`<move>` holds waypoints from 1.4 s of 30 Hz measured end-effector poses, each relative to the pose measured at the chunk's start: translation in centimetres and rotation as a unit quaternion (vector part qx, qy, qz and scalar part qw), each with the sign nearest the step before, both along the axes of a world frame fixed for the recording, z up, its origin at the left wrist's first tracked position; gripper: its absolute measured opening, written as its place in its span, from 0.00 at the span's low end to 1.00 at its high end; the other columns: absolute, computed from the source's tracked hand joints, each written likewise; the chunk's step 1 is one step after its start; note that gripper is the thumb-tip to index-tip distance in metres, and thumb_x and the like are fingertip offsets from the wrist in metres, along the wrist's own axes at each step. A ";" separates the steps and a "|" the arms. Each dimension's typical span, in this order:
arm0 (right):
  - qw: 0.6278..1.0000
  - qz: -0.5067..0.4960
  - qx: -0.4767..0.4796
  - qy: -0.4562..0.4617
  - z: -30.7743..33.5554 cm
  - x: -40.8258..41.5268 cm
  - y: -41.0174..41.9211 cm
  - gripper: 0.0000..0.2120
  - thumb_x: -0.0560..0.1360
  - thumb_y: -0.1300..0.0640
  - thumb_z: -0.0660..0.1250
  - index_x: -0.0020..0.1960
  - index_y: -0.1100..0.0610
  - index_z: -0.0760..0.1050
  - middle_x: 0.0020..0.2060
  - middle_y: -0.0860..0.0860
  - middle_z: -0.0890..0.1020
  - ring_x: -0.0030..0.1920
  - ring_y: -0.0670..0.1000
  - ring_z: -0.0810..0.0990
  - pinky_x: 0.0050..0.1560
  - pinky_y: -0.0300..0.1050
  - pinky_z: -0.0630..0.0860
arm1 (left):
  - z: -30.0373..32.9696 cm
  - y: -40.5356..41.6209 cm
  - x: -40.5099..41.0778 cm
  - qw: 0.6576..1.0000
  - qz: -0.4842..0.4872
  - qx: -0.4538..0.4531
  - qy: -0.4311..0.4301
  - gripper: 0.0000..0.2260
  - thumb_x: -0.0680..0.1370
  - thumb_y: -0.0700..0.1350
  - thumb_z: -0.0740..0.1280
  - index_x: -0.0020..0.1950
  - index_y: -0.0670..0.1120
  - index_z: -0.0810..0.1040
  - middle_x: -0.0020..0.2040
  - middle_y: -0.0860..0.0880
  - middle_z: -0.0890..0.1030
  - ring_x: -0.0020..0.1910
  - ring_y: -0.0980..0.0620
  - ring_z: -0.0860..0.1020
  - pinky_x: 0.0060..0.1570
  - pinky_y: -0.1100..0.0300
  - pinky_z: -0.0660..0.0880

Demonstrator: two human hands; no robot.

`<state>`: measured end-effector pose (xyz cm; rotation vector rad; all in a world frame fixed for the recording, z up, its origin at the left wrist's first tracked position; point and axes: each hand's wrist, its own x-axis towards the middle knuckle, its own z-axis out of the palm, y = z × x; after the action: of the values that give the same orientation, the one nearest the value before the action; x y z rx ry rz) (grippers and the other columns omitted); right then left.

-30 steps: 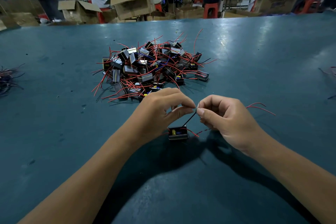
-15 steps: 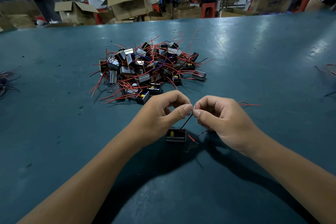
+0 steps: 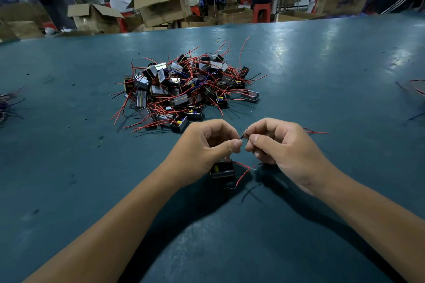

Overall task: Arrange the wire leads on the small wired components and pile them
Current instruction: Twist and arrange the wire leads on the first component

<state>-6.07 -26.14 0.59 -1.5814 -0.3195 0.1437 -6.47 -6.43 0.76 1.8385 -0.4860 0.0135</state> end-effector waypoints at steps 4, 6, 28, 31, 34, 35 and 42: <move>1.000 -0.013 -0.011 -0.026 0.0 -0.1 0.1 0.05 0.78 0.64 0.67 0.46 0.57 0.80 0.33 0.51 0.83 0.31 0.46 0.77 0.33 0.35 0.74 | -0.1 0.0 0.0 1.000 0.002 0.002 -0.005 0.03 0.78 0.38 0.72 0.48 0.39 0.80 0.39 0.44 0.84 0.34 0.51 0.80 0.39 0.56 0.78; 0.999 -0.021 -0.018 -0.043 0.0 -0.2 0.2 0.05 0.78 0.64 0.67 0.46 0.56 0.80 0.33 0.50 0.83 0.31 0.46 0.76 0.32 0.35 0.73 | -0.1 0.1 0.1 1.000 0.003 0.001 -0.009 0.03 0.78 0.38 0.72 0.48 0.39 0.80 0.39 0.44 0.84 0.34 0.51 0.80 0.39 0.57 0.79; 0.990 -0.072 -0.023 -0.122 -0.6 -0.5 1.0 0.04 0.76 0.63 0.71 0.42 0.58 0.80 0.36 0.55 0.84 0.36 0.48 0.79 0.41 0.42 0.76 | 0.0 -0.5 -0.5 1.000 0.018 0.003 -0.013 0.01 0.78 0.38 0.71 0.48 0.40 0.81 0.40 0.45 0.85 0.35 0.51 0.82 0.40 0.51 0.80; 0.989 -0.051 -0.052 -0.125 -0.4 -0.3 0.7 0.04 0.76 0.61 0.71 0.42 0.56 0.80 0.32 0.49 0.80 0.34 0.46 0.75 0.38 0.39 0.72 | 0.3 0.6 -0.2 0.993 0.024 0.057 -0.098 0.04 0.79 0.37 0.70 0.53 0.42 0.81 0.43 0.48 0.85 0.39 0.53 0.84 0.44 0.58 0.81; 0.992 0.017 -0.052 -0.114 0.0 -0.2 0.2 0.04 0.76 0.58 0.71 0.42 0.55 0.79 0.32 0.45 0.77 0.33 0.45 0.72 0.36 0.35 0.70 | 1.2 1.5 0.2 0.942 0.031 0.169 -0.289 0.11 0.78 0.35 0.71 0.60 0.44 0.82 0.50 0.50 0.83 0.46 0.55 0.81 0.48 0.60 0.79; 0.991 0.043 -0.055 -0.113 0.3 -0.1 0.0 0.04 0.75 0.55 0.71 0.42 0.54 0.78 0.32 0.45 0.76 0.34 0.45 0.71 0.36 0.36 0.70 | 1.4 1.6 0.2 0.925 0.027 0.188 -0.329 0.12 0.78 0.35 0.71 0.60 0.44 0.82 0.52 0.49 0.81 0.47 0.55 0.80 0.49 0.61 0.77; 0.980 0.151 -0.085 -0.098 0.8 0.0 -0.7 0.04 0.74 0.53 0.68 0.46 0.53 0.78 0.36 0.47 0.78 0.38 0.46 0.73 0.41 0.39 0.71 | 2.1 1.8 -0.1 0.887 -0.010 0.249 -0.388 0.07 0.81 0.43 0.69 0.52 0.47 0.87 0.51 0.47 0.80 0.45 0.48 0.75 0.43 0.58 0.70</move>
<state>-6.04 -26.80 1.42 -1.7120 -0.7175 0.2551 -6.53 -4.65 2.84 2.2955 -1.1489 0.6927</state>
